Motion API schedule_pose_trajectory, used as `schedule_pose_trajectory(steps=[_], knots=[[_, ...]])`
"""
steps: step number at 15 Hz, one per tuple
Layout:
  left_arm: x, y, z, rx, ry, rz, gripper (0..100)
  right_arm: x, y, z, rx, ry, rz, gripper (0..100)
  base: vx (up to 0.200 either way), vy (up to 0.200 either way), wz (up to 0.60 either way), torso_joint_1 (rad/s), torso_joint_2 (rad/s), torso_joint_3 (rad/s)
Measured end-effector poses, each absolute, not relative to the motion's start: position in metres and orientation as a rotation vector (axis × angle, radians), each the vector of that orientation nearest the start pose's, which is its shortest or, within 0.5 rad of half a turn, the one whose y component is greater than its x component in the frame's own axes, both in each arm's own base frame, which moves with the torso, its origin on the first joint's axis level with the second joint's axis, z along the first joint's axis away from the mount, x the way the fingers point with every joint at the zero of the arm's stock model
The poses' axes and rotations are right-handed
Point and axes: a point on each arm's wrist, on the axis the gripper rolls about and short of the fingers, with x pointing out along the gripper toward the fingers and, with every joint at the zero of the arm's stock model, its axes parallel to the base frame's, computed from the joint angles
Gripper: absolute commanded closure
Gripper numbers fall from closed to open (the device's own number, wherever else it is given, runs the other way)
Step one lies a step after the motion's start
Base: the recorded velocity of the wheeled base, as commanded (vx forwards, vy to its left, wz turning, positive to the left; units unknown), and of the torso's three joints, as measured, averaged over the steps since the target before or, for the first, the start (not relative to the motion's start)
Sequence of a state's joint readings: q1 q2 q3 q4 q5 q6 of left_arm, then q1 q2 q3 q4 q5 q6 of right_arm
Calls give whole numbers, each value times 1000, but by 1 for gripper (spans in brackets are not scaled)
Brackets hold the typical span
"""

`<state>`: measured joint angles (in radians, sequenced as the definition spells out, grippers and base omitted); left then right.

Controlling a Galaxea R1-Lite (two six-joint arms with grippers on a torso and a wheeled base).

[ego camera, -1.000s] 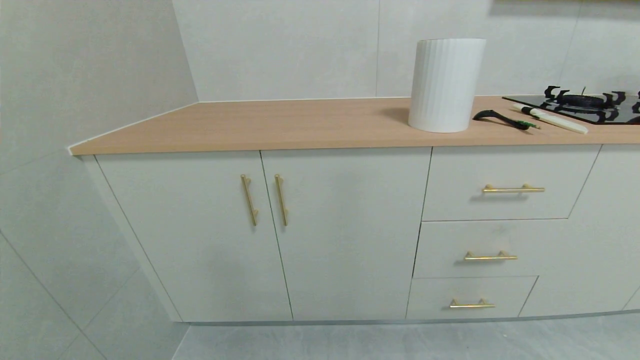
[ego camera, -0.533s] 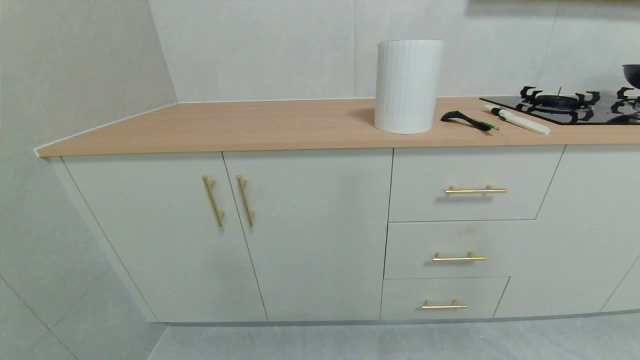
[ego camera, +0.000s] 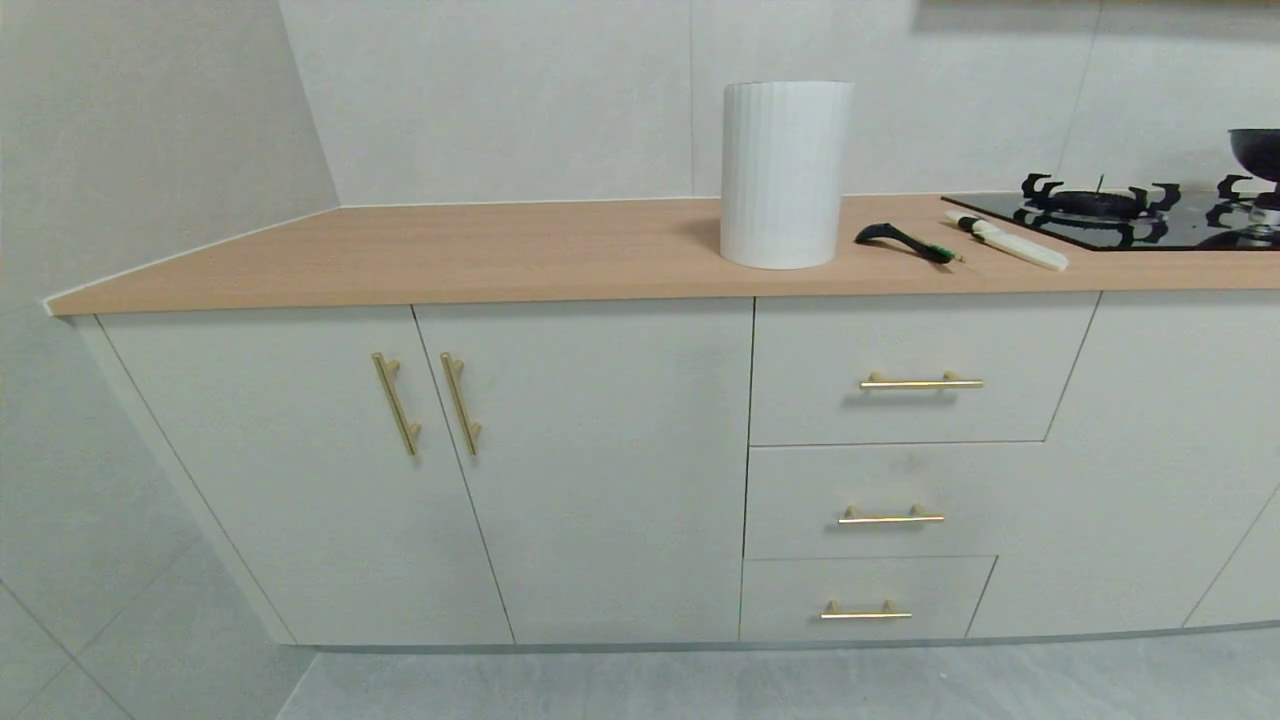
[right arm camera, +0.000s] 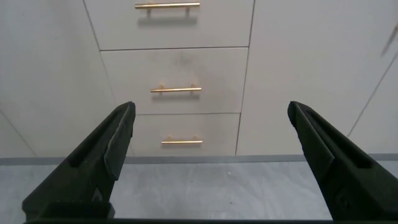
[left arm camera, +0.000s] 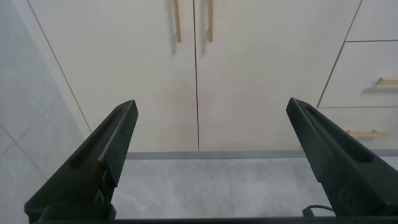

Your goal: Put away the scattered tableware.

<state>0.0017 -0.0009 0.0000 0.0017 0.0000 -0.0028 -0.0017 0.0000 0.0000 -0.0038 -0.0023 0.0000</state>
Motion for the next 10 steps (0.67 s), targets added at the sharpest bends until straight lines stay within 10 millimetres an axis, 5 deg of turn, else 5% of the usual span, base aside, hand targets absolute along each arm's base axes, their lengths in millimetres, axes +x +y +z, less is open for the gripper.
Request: schedule_pose_trajectory(steps=[4,8,10], knots=[[-23,0,75,-2,0,1,0,-23,0,76,1,-4,-4,0,0,0,0,0,0,0],[-23,0,75,-2,1,1,0,-23,0,76,2,-4,-4,0,200,0,0,1,2,5],[-23,0,75,-3,1,1,0,-23,0,76,2,-4,-4,0,0,0,0,0,0,0]])
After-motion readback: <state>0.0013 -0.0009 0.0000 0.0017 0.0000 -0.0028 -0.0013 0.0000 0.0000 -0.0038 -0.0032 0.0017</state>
